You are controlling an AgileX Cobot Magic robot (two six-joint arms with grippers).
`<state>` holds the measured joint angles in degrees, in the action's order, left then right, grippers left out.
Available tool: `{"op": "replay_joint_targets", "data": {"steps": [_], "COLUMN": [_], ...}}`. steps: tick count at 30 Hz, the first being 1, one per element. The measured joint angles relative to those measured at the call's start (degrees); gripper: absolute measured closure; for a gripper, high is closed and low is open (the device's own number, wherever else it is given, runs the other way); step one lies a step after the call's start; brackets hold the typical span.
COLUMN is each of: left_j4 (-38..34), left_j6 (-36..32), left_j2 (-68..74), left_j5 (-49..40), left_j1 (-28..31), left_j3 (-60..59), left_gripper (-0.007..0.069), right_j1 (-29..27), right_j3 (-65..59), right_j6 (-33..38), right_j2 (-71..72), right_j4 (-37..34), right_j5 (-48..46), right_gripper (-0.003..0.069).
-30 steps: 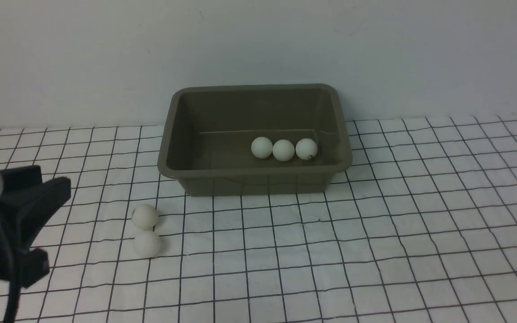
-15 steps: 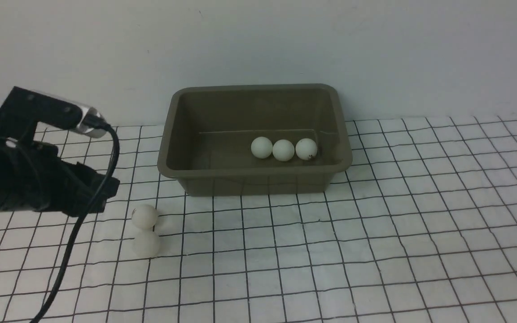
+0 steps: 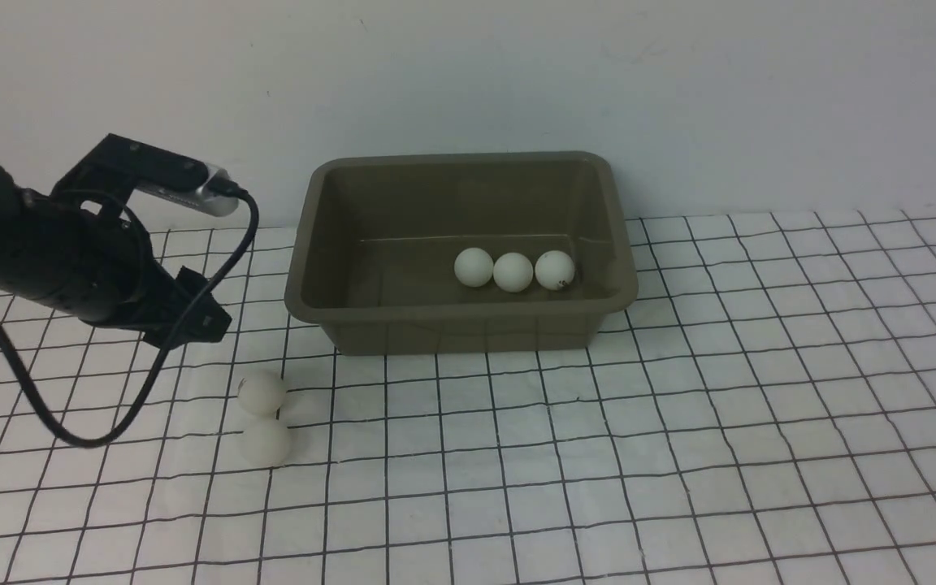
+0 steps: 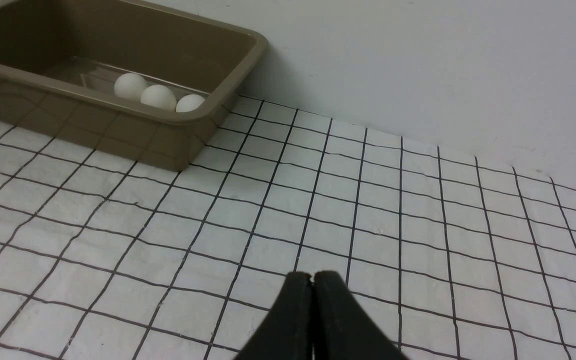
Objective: Put the table tennis balls into the box on the white checkered tablecloth.
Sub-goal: 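Reach for and grasp a ping pong ball on the table beside the basket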
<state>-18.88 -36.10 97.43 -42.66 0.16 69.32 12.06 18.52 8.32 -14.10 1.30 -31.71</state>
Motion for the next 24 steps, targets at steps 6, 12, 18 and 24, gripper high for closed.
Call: {"op": "replay_joint_targets", "data": {"steps": [6, 12, 18, 24], "left_j4": [7.1, 11.5, 14.1, 14.4], "left_j6": [7.2, 11.9, 13.8, 14.0], "left_j2": [5.1, 9.0, 11.1, 12.3], "left_j5": [-0.7, -2.4, -2.8, -3.0], "left_j1": [-5.8, -7.6, -7.6, -7.6], "left_j3": [5.4, 7.2, 7.3, 7.3], "left_gripper": [0.0142, 0.0142, 0.0142, 0.0142], "right_j1": [0.0, 0.0, 0.0, 0.0], "right_j3": [0.0, 0.0, 0.0, 0.0], "right_j6": [0.0, 0.0, 0.0, 0.0], "right_j2": [0.0, 0.0, 0.0, 0.0], "right_j4": [0.0, 0.0, 0.0, 0.0], "right_j5": [0.0, 0.0, 0.0, 0.0], "right_gripper": [0.0676, 0.0676, 0.0676, 0.0676]}}
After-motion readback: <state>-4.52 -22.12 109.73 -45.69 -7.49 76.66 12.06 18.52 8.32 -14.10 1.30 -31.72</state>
